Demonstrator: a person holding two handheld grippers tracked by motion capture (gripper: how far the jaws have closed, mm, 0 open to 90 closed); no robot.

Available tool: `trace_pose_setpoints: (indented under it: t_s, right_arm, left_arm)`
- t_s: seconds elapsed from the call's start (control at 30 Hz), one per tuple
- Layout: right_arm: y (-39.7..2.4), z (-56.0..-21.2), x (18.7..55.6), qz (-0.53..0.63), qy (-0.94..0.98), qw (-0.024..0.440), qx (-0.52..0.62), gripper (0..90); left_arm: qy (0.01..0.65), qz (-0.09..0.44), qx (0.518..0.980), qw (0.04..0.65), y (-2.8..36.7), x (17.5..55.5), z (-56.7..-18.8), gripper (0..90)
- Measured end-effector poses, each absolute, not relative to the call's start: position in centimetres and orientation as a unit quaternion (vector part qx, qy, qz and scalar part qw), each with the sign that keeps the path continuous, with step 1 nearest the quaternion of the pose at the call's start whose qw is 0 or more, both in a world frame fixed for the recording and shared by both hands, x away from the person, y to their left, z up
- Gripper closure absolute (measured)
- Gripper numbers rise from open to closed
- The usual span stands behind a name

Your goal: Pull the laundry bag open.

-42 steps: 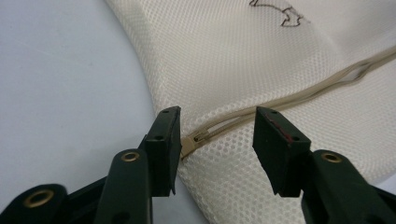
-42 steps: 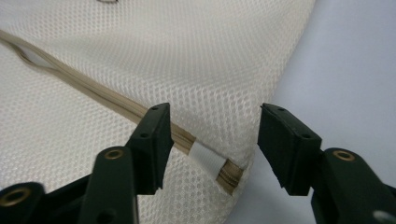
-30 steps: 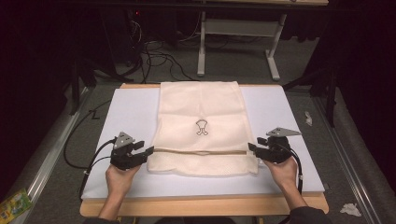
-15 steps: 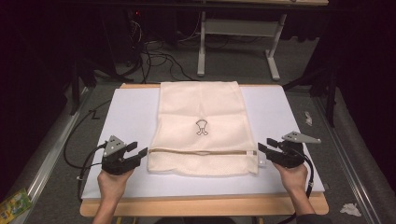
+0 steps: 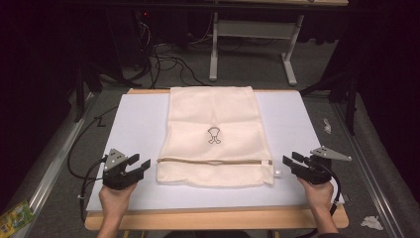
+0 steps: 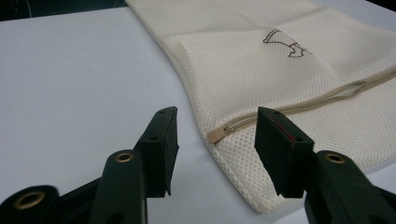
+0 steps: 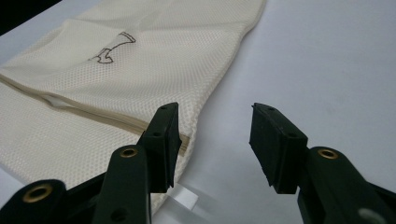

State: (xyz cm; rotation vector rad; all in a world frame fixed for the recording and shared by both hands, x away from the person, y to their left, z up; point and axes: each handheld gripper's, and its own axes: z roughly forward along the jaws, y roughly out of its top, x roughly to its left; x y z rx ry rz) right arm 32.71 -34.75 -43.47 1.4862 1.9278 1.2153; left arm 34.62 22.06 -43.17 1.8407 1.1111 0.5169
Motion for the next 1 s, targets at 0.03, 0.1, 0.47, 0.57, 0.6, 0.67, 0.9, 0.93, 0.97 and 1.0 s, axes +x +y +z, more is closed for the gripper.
trace_pose_setpoints:
  t_s: [0.03,0.1,0.47,0.57,0.6,0.67,0.9,0.93,0.97,1.0]
  right_arm:
    - [-35.0,-43.6,32.8,0.436,0.693,0.212,0.533,53.3]
    - [-35.3,-44.0,32.9,0.433,0.689,0.213,0.541,53.3]
    - [-36.8,-45.1,33.4,0.416,0.681,0.221,0.561,53.2]
    - [-37.0,-45.4,33.7,0.413,0.675,0.222,0.569,53.2]
    - [-37.1,-45.5,33.8,0.411,0.674,0.224,0.571,53.2]
    - [-37.2,-45.7,34.0,0.409,0.671,0.222,0.577,53.2]
    - [-37.2,-46.0,34.3,0.402,0.671,0.226,0.581,53.2]
    - [-37.2,-46.0,34.3,0.402,0.671,0.227,0.580,53.2]
    - [-37.2,-46.1,34.4,0.400,0.672,0.229,0.579,53.2]
    - [-37.2,-46.2,34.5,0.399,0.673,0.230,0.578,53.2]
  left_arm:
    - [0.451,0.209,0.745,0.446,22.1,34.7,-43.3,48.5]
    - [0.455,0.208,0.745,0.441,22.2,34.8,-43.7,47.9]
    - [0.484,0.202,0.734,0.431,23.1,36.2,-45.1,47.4]
    - [0.490,0.201,0.732,0.429,23.1,36.7,-45.4,47.2]
    - [0.493,0.200,0.731,0.427,23.1,36.8,-45.5,47.1]
    - [0.497,0.201,0.728,0.426,23.2,37.2,-45.7,47.1]
    - [0.503,0.202,0.730,0.416,23.1,37.8,-46.4,47.1]
    - [0.503,0.204,0.730,0.416,23.0,37.8,-46.5,47.1]
    - [0.504,0.204,0.730,0.414,23.0,37.9,-46.6,47.0]
    - [0.504,0.205,0.730,0.413,22.9,38.0,-46.7,47.0]
